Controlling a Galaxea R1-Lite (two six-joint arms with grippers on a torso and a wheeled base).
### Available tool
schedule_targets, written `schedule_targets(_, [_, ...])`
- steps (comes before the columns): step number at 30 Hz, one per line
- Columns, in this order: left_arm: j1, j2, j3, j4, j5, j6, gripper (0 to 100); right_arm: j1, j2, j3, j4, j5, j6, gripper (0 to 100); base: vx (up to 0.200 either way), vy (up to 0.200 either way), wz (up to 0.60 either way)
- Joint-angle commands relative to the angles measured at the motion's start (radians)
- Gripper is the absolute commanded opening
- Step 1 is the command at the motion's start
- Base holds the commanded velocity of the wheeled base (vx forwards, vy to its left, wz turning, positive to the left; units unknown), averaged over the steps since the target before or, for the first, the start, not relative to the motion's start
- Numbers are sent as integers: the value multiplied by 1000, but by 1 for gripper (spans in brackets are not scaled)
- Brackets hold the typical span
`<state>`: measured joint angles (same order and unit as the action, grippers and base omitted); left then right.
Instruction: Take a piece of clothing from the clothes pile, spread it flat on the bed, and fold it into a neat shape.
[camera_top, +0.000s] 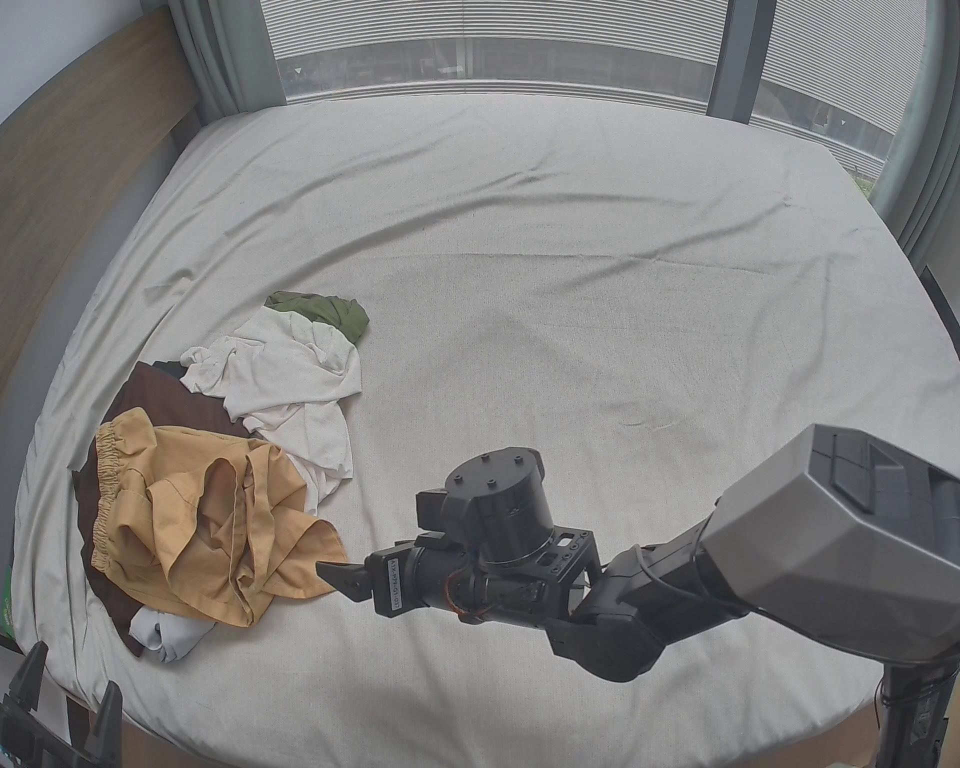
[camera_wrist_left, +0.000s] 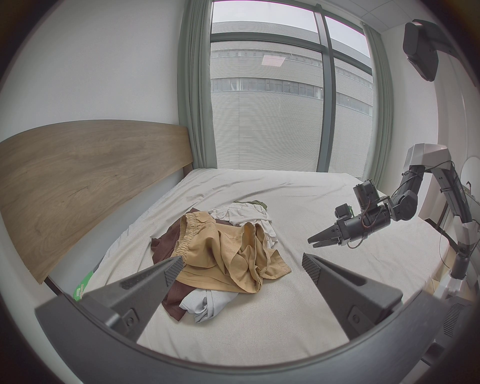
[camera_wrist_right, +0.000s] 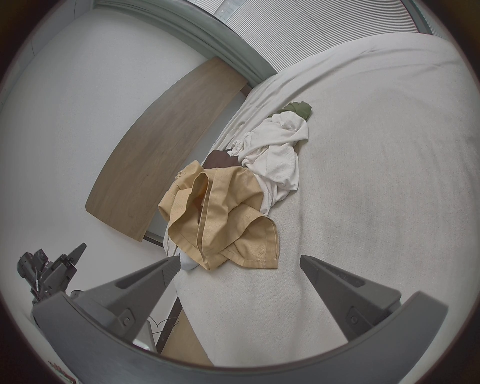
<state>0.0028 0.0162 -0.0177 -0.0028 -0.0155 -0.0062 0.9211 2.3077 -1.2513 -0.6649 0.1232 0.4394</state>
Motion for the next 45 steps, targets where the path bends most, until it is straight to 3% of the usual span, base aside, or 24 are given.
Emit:
schedule_targets(1, [0,-16,18,0,0,0,100,10,53,-63,28,1,29,100,0,0,0])
schedule_targets(13, [0,-16,18,0,-1,0,100,32,139,-178,116,0,81,100,0,0,0])
schedule_targets(23, [0,-16,18,0,-1,0,100,62,211,-398,347,-20,196,100,0,0,0])
schedule_targets(28, [0,-16,18,0,-1,3,100,67,265,-517,485,-77,249,100,0,0,0])
schedule_targets(45, [0,-16,18,1,-1,3,100,61,391,-749,639,-162,337,100,0,0,0])
